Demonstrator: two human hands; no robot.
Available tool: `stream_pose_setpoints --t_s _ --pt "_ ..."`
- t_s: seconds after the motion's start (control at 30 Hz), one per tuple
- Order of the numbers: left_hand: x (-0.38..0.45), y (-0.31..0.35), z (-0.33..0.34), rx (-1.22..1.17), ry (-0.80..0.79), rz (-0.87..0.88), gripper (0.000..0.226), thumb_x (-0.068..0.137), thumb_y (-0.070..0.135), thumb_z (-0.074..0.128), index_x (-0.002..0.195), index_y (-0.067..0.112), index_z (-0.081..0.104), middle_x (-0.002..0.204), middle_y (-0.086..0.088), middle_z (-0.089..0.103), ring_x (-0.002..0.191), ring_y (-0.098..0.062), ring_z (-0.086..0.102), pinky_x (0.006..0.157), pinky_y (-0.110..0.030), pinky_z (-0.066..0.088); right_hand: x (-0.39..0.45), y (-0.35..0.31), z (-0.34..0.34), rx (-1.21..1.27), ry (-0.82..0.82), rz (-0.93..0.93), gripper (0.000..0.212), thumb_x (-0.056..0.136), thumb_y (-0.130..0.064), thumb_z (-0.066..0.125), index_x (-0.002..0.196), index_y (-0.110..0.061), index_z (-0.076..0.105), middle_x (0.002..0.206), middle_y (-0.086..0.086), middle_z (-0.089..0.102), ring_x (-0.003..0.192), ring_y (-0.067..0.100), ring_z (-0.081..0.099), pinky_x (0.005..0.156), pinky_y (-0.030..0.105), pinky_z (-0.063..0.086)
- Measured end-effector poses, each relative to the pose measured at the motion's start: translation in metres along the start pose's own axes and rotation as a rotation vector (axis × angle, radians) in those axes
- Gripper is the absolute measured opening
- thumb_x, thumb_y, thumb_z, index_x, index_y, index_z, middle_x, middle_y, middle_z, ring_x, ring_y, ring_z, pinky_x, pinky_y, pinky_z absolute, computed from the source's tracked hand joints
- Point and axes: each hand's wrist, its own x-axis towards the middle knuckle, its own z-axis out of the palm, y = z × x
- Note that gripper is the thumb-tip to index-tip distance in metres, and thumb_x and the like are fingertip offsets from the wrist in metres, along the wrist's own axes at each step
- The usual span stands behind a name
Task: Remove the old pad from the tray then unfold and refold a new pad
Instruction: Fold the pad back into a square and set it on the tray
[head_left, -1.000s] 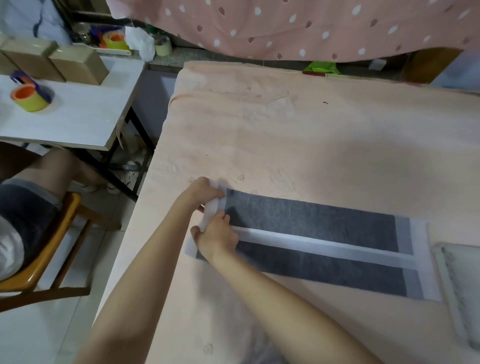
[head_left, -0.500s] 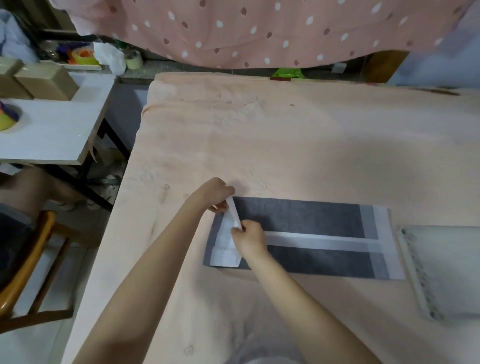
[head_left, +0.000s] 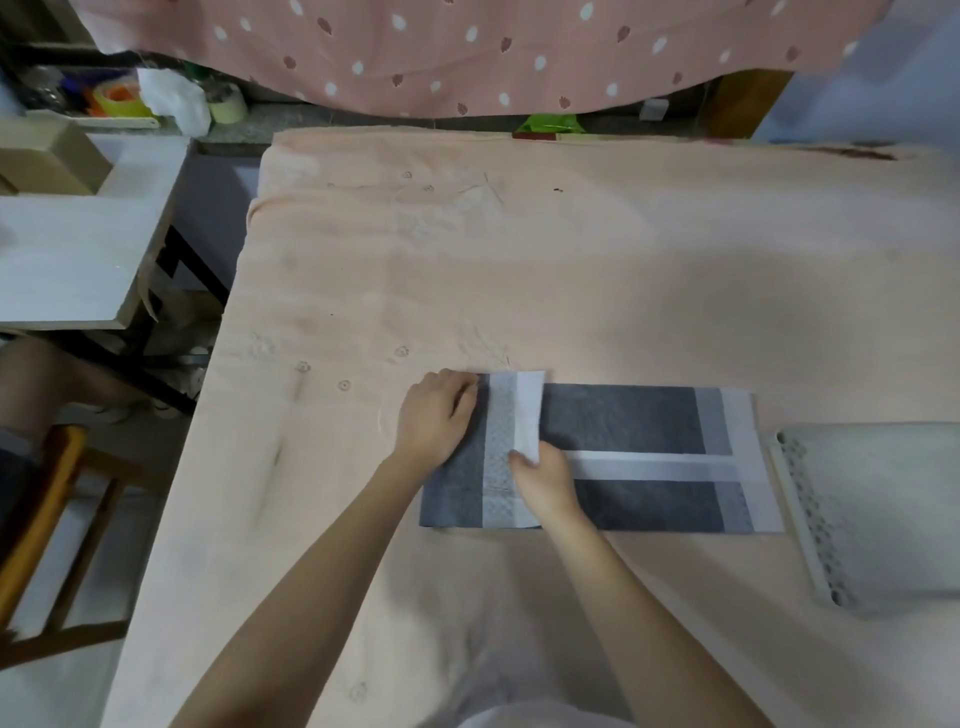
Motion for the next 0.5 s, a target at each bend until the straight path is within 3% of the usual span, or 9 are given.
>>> stream_pose_setpoints --t_s 0.1,0.2,0.37,0.5 --pt "-0.022 -0.014 0.016 0.187 -0.010 0.136 0.044 0.099 0.030 0.038 0.140 0.015 0.044 0.148 -0.001 0.040 0.140 -0.021 0.030 0.112 -0.036 0.021 0.002 0.011 -0.006 0.050 0.024 -0.012 0.010 0.093 -0.019 0.053 0.094 -0.015 0.062 0.084 -0.001 0.065 0.080 0.019 0.063 0.071 0.032 0.049" --pt "-0.035 -0.020 0.035 0.283 -0.106 0.100 0.055 0.101 0.037 0.031 0.150 0.015 0.018 0.158 0.000 0.014 0.147 -0.017 0.004 0.118 -0.034 -0.002 0.002 0.018 -0.012 0.082 0.066 -0.025 0.010 0.093 -0.020 0.055 0.097 -0.015 0.063 0.083 -0.003 0.065 0.080 0.016 0.063 0.070 0.030 0.051" --pt "-0.038 -0.014 0.052 0.337 -0.098 0.113 0.057 0.101 0.039 0.026 0.150 0.012 0.015 0.158 -0.004 0.014 0.146 -0.015 0.003 0.117 -0.033 -0.006 0.006 0.024 -0.025 0.063 0.109 -0.042 0.015 0.094 -0.024 0.055 0.098 -0.013 0.064 0.091 0.004 0.068 0.087 0.021 0.064 0.082 0.039 0.053" --pt "-0.034 -0.005 0.060 0.410 -0.112 0.124 0.059 0.100 0.042 0.024 0.150 0.010 0.017 0.157 -0.005 0.016 0.146 -0.019 0.006 0.119 -0.039 -0.002 0.008 0.028 -0.034 0.055 0.144 -0.056 0.021 0.095 -0.024 0.053 0.094 -0.006 0.064 0.090 0.010 0.068 0.086 0.023 0.064 0.082 0.042 0.054"
